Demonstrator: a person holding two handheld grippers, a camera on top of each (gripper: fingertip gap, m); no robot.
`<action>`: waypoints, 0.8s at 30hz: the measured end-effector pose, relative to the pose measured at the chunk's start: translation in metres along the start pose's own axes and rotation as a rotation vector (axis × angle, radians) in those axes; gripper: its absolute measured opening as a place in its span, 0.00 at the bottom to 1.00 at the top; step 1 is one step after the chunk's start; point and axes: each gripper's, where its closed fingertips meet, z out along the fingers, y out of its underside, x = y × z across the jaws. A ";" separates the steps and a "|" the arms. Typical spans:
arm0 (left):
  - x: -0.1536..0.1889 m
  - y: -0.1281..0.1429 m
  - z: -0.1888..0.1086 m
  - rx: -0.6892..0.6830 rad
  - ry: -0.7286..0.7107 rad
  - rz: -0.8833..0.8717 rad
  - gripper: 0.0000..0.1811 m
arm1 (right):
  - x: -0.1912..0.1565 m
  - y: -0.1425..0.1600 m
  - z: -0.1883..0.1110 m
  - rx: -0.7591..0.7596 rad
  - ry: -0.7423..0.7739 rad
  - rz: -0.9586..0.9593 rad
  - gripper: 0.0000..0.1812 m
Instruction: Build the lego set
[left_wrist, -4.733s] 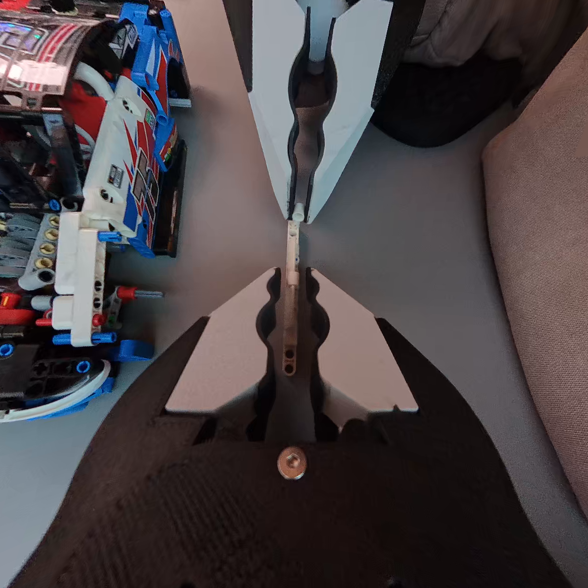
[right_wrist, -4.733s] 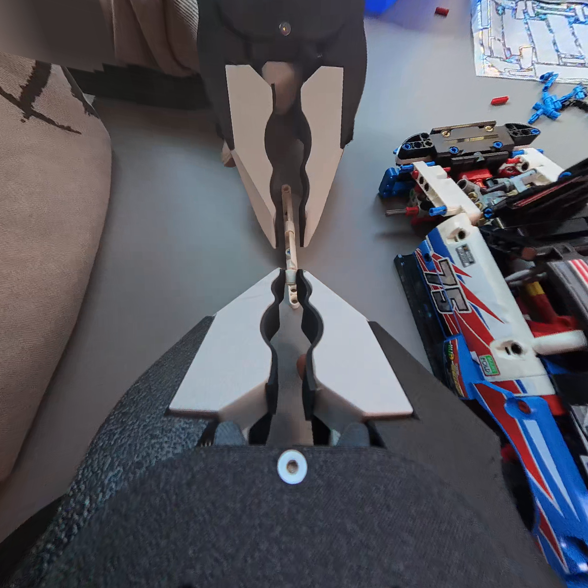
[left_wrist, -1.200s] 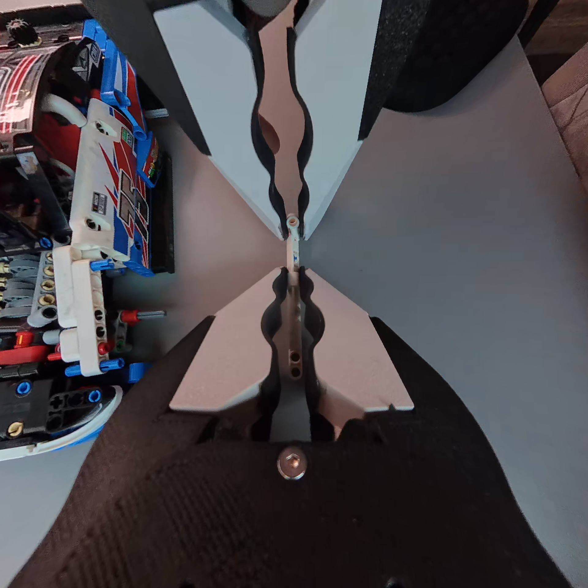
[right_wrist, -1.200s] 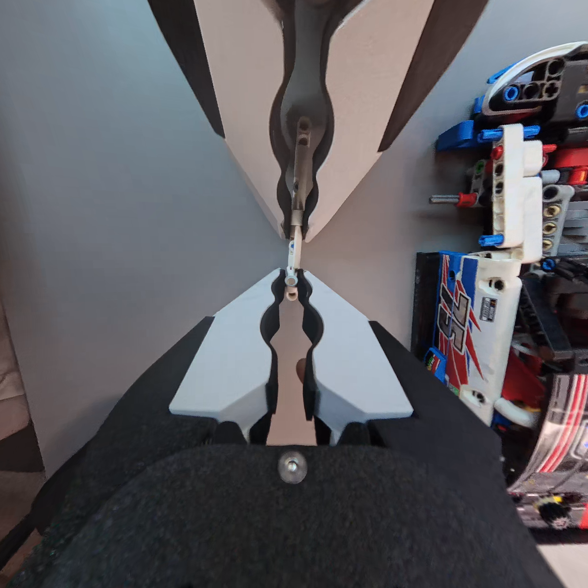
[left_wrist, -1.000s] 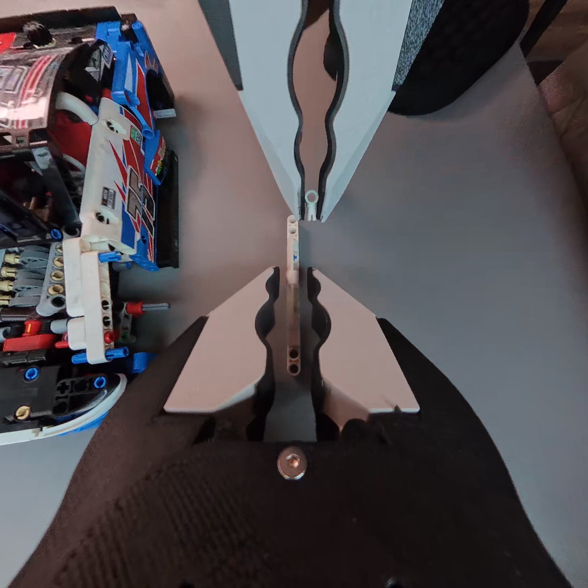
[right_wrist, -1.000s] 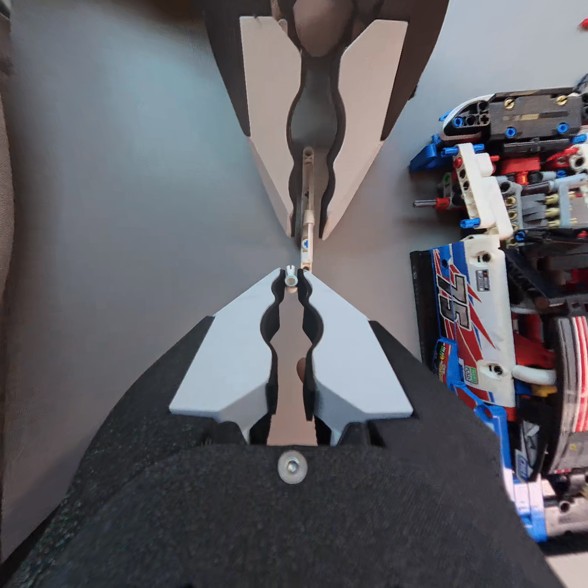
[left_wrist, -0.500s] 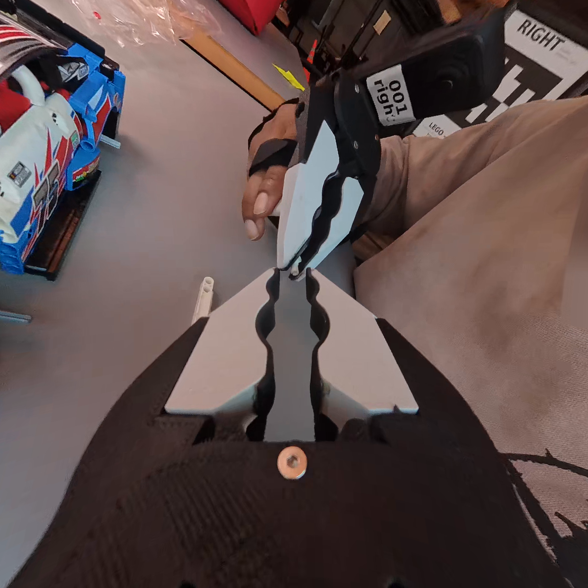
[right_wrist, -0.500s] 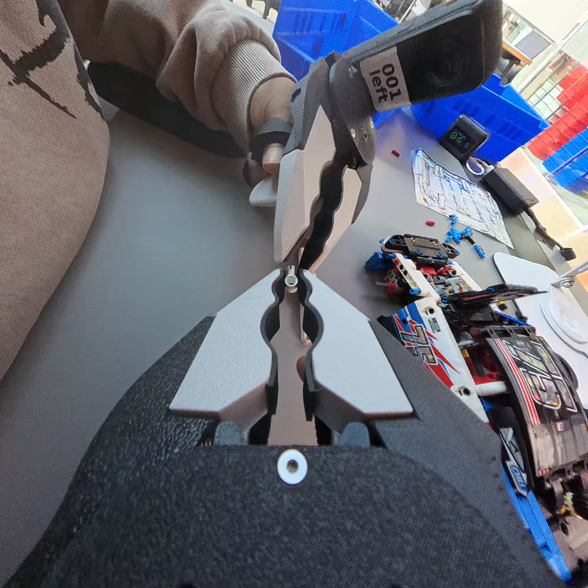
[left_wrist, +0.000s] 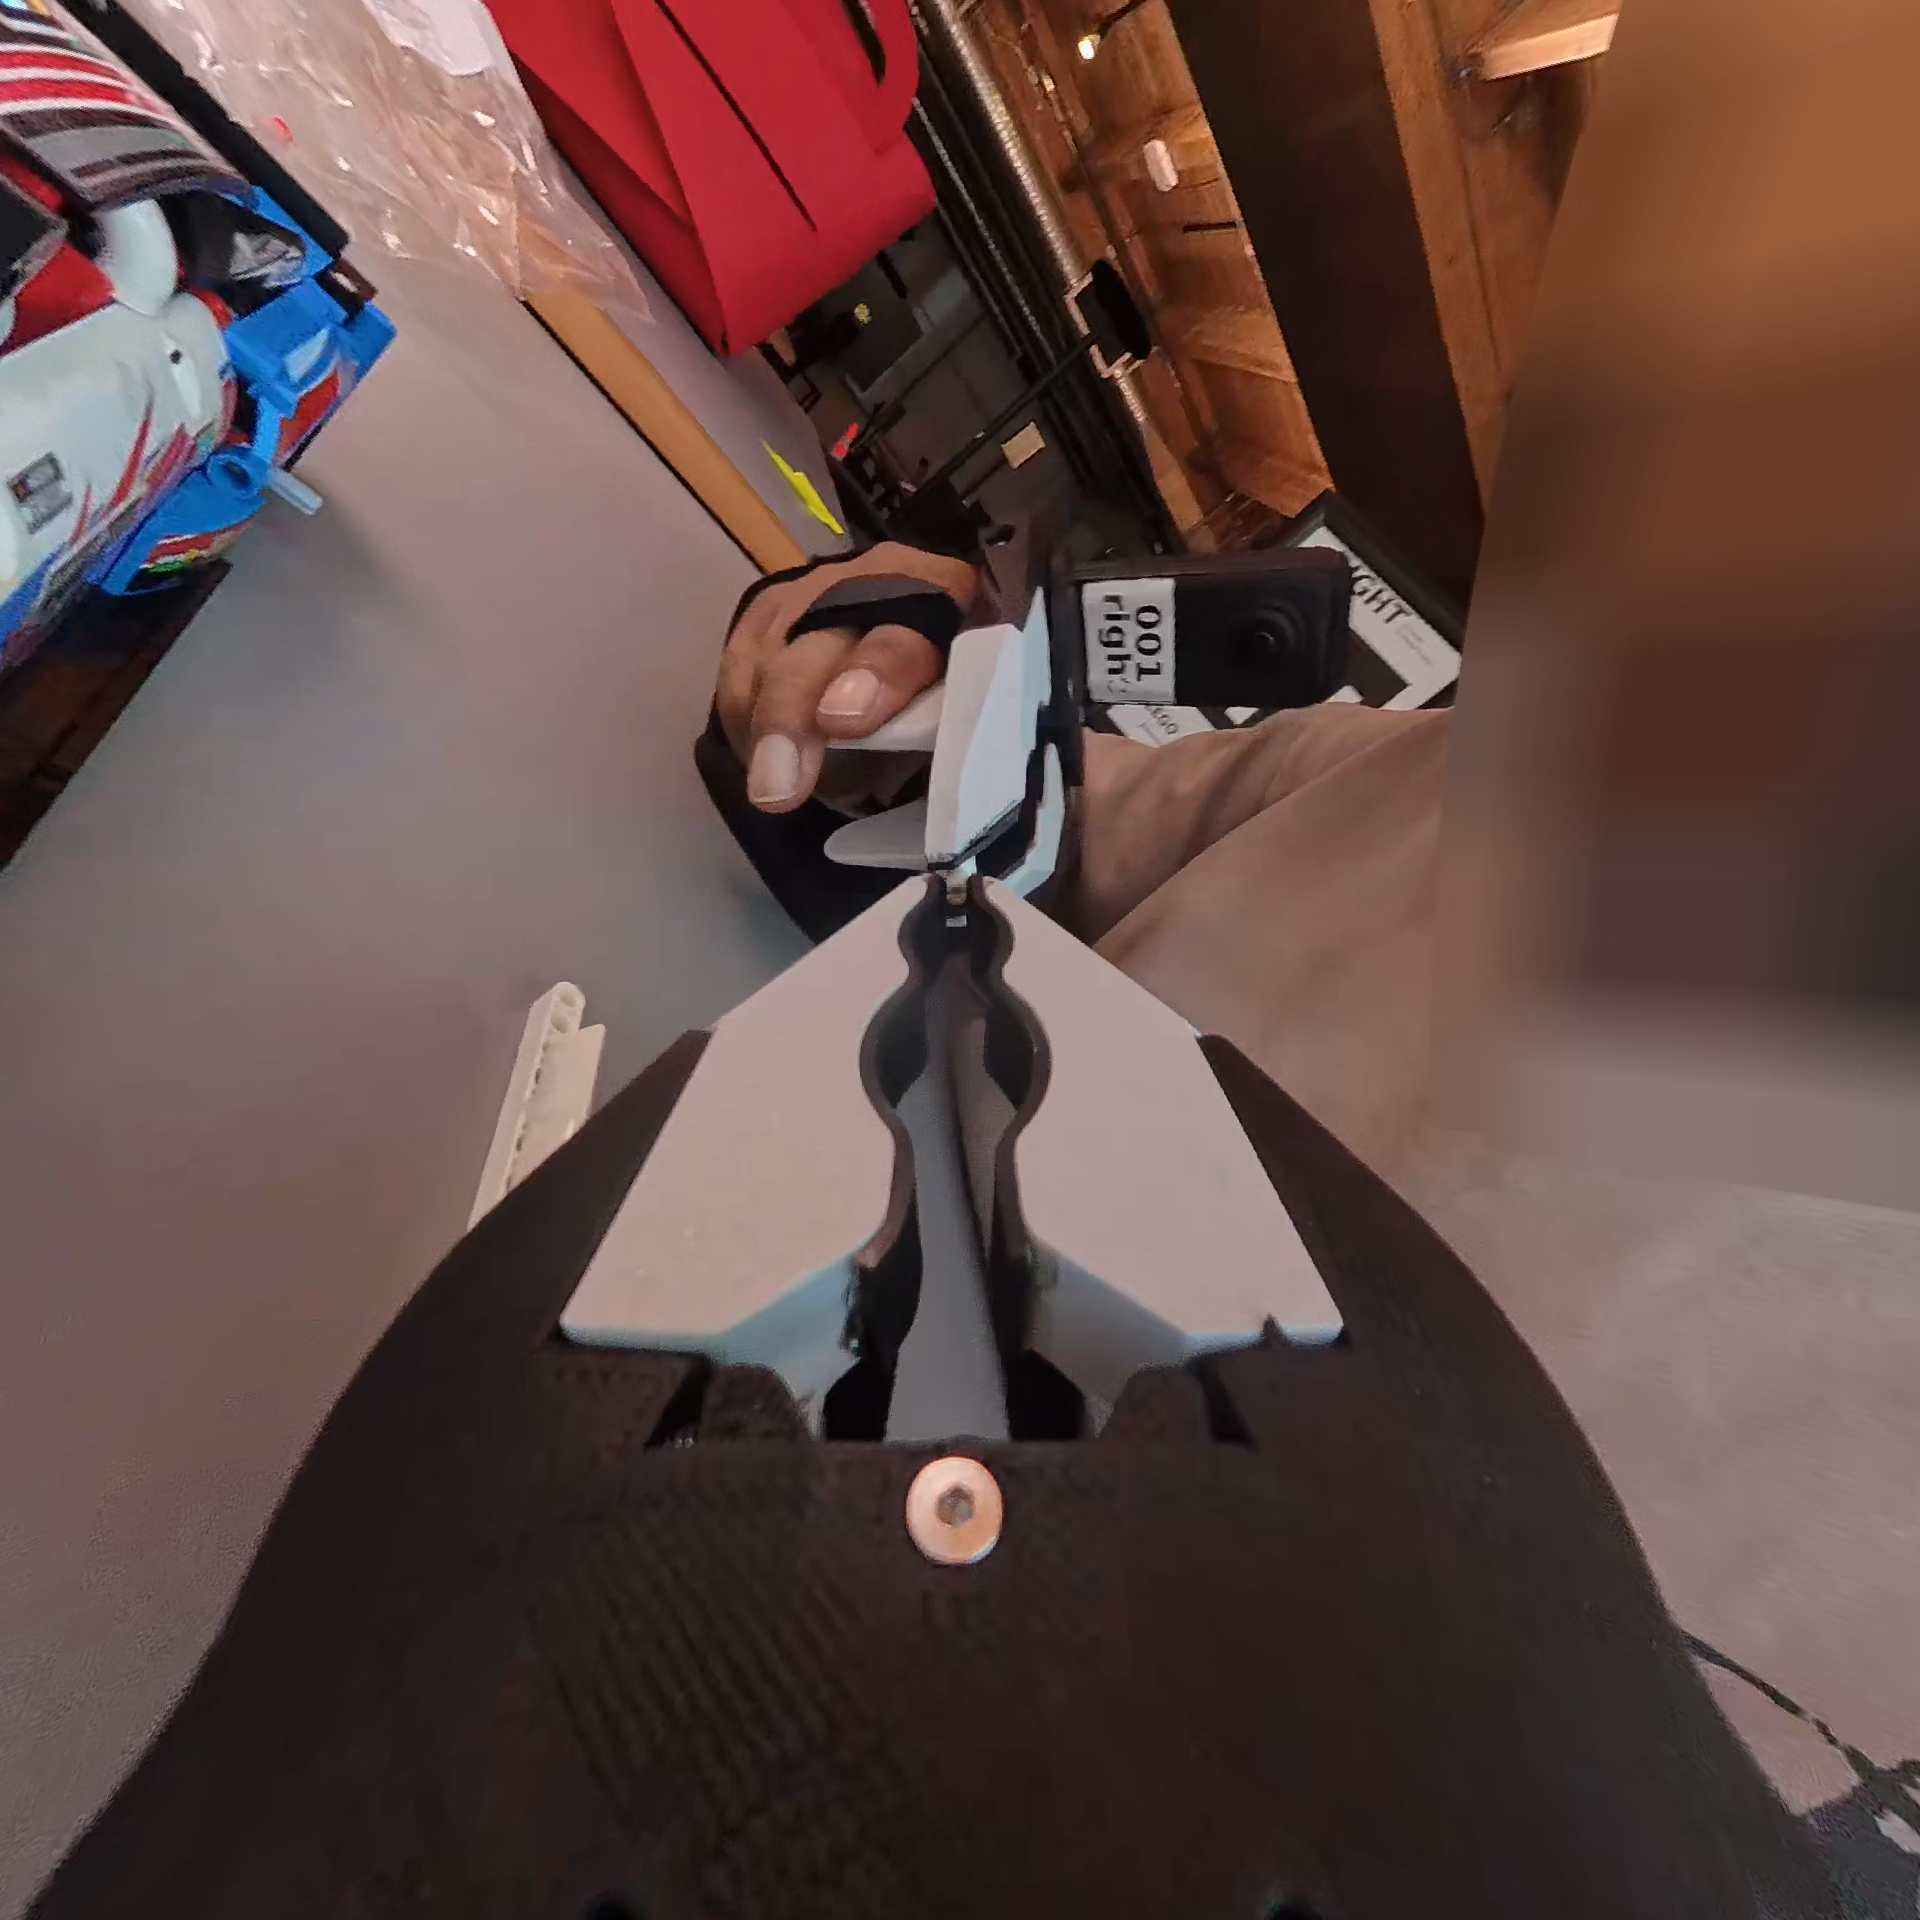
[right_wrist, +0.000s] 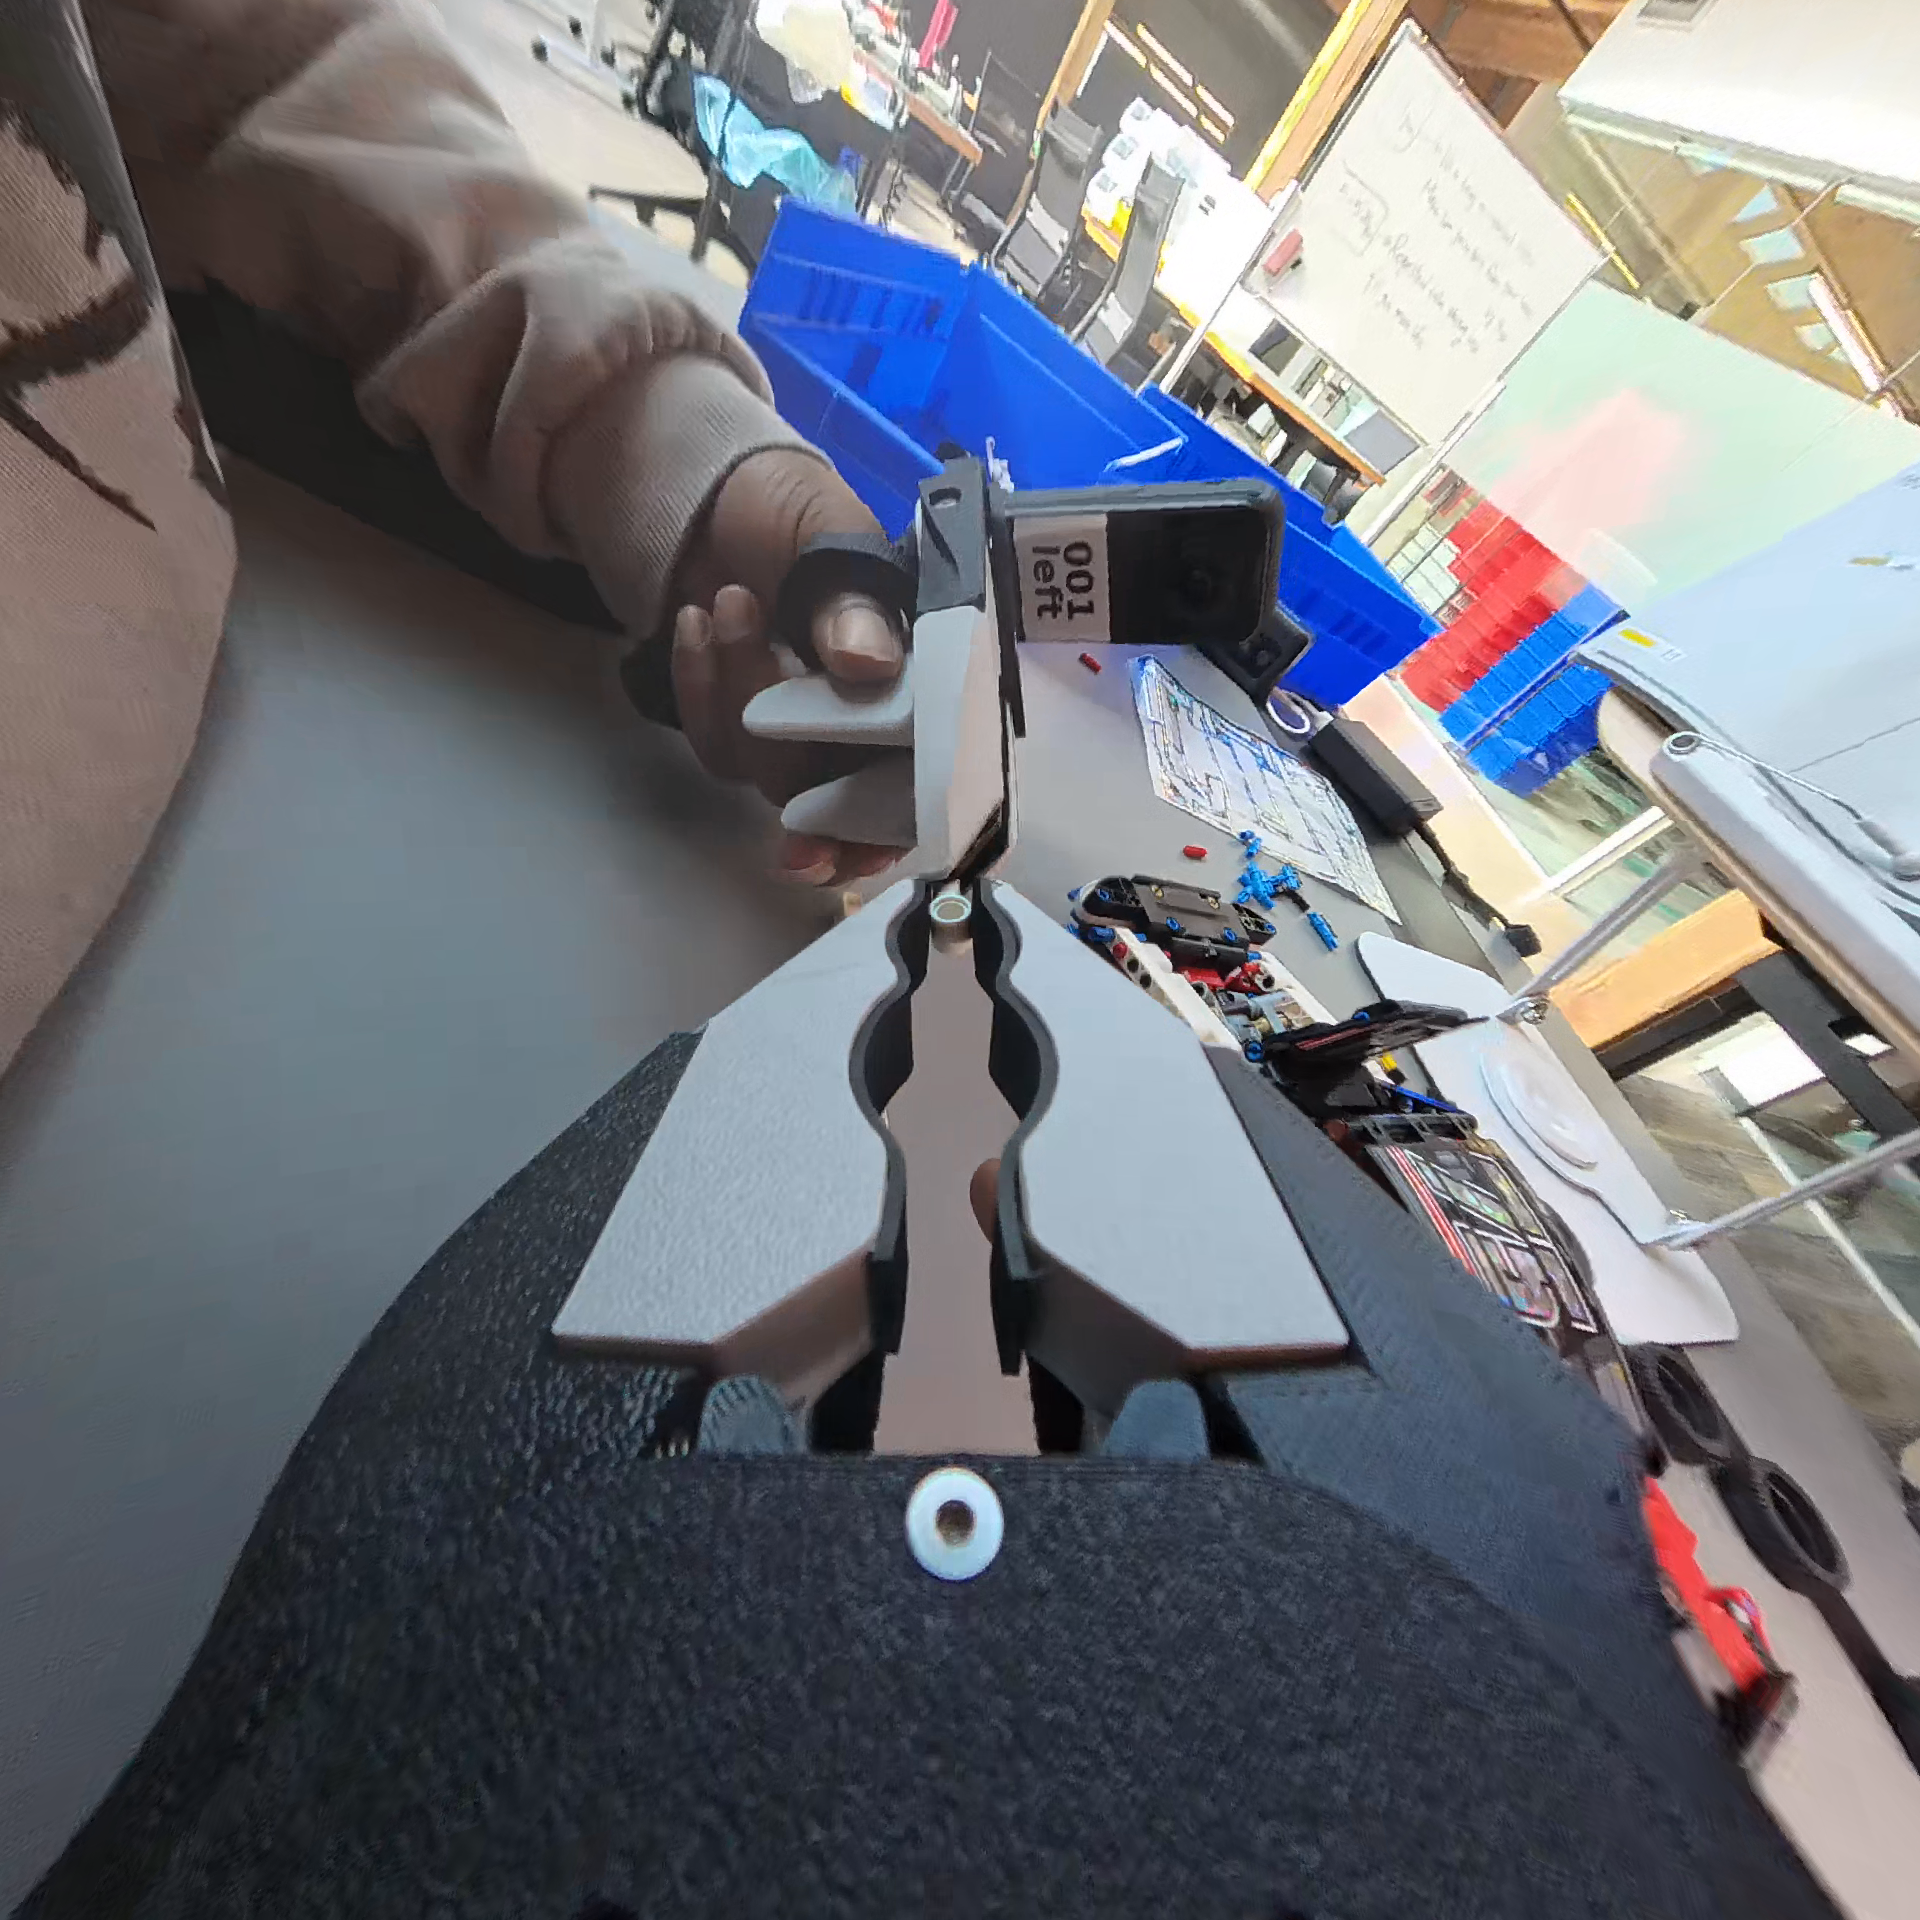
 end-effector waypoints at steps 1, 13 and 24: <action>0.006 -0.002 -0.001 0.016 0.047 -0.008 0.01 | 0.001 -0.006 -0.001 0.046 -0.008 0.051 0.04; 0.018 -0.005 -0.003 0.051 0.177 -0.074 0.01 | 0.002 -0.019 -0.008 0.172 -0.096 0.202 0.03; -0.009 0.002 -0.005 -0.103 -0.254 0.385 0.04 | 0.008 -0.006 -0.007 0.116 -0.163 0.453 0.03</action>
